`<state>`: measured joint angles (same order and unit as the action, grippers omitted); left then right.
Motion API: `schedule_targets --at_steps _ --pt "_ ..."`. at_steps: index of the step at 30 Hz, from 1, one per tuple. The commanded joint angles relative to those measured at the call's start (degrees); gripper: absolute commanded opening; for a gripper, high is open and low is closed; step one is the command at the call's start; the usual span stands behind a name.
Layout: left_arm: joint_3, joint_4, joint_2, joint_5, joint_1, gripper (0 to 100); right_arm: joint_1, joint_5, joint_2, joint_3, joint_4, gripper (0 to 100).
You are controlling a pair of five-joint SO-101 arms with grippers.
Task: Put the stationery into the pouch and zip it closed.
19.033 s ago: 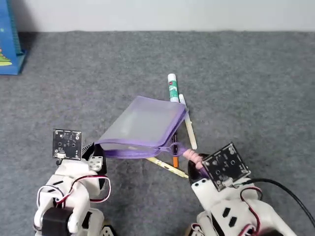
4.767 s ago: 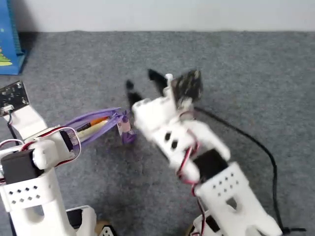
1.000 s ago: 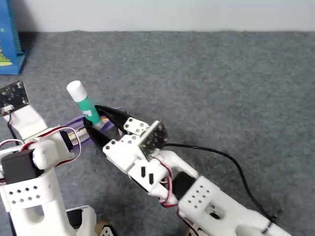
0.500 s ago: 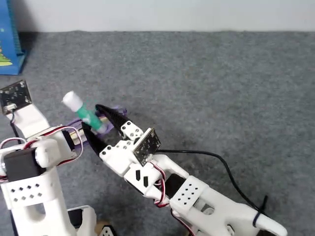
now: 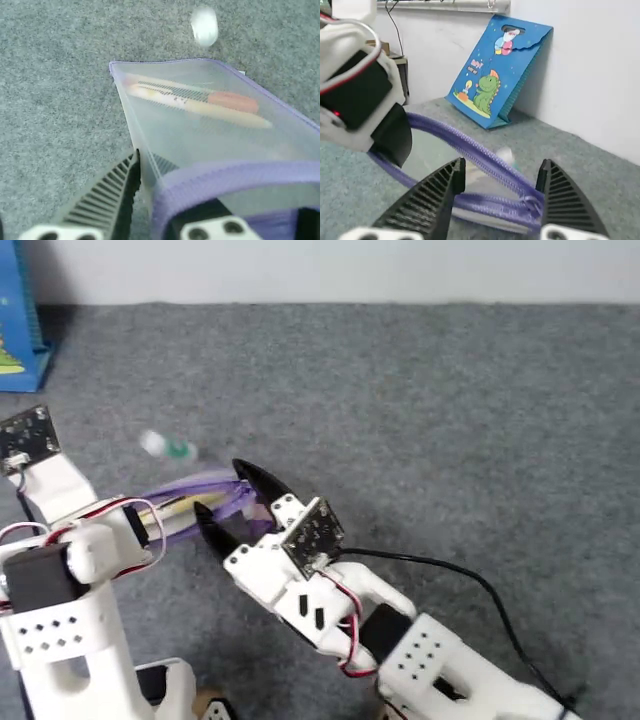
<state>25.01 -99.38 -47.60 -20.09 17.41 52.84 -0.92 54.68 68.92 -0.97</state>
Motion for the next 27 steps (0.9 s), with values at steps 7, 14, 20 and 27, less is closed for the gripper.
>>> schedule_targets --at_steps 7,14,20,27 --pt "-5.14 -1.05 -0.26 0.0 7.91 1 -3.21 0.09 12.62 -0.62 18.33 23.4" --pt "-10.95 -1.05 -0.26 3.43 16.88 1 -10.59 -4.92 11.82 -3.08 27.21 23.3" --pt "-12.0 -0.79 -0.26 3.6 22.07 1 -13.05 -5.27 -1.27 -8.18 28.62 23.3" --pt "-11.91 -0.62 -0.26 6.07 29.45 1 -12.88 -9.32 -22.55 -20.57 28.53 23.3"
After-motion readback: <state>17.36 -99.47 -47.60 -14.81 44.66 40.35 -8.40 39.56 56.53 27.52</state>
